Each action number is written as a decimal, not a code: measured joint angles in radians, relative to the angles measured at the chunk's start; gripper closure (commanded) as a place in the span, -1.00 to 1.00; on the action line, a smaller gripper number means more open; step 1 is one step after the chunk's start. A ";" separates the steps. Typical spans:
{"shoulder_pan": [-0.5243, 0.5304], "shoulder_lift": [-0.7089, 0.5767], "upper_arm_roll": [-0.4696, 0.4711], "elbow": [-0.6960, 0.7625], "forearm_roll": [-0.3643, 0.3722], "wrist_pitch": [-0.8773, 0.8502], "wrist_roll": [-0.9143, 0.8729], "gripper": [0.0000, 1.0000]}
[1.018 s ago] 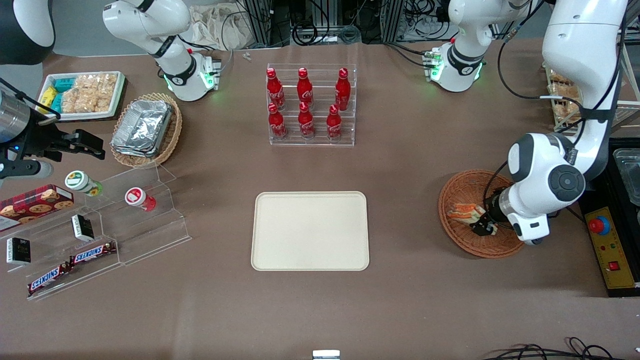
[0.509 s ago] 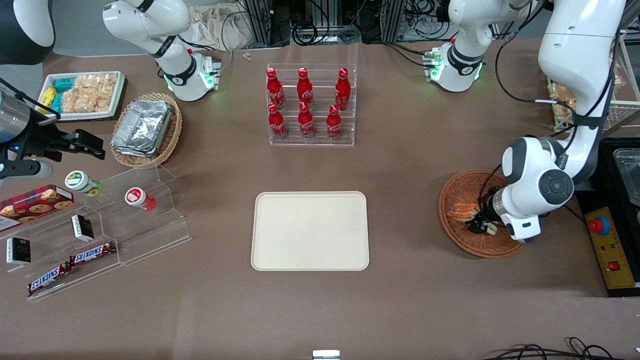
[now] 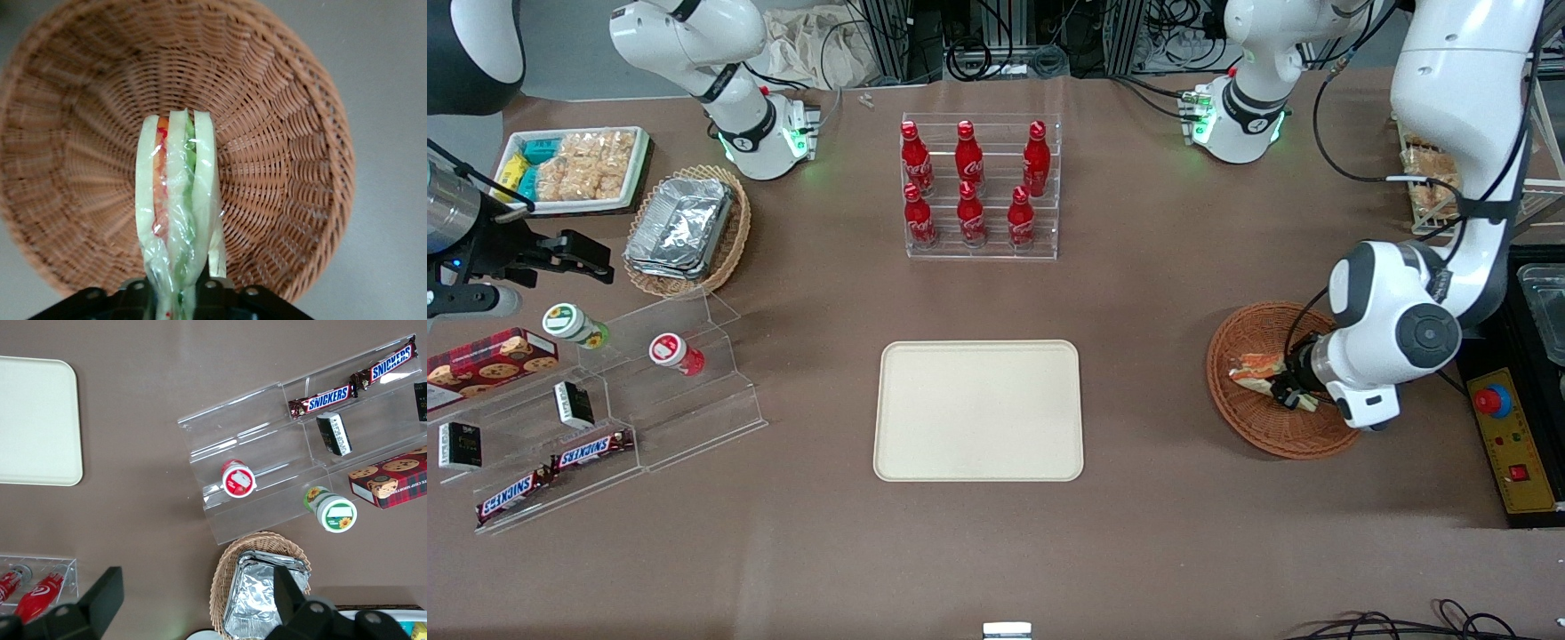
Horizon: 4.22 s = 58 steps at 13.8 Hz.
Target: Place sandwich from basket to tray
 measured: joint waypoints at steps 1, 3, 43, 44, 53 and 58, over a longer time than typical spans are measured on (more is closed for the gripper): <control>0.000 -0.019 -0.001 0.029 0.000 -0.060 0.000 1.00; 0.000 -0.066 -0.007 0.102 -0.001 -0.200 0.000 1.00; -0.401 0.471 -0.330 0.702 0.330 -0.313 0.473 -0.99; -0.396 0.445 -0.331 0.736 0.309 -0.377 0.474 -0.99; -0.123 0.043 -0.326 0.709 0.179 -0.711 0.628 -0.99; -0.008 -0.029 -0.324 0.674 0.150 -0.759 0.650 -1.00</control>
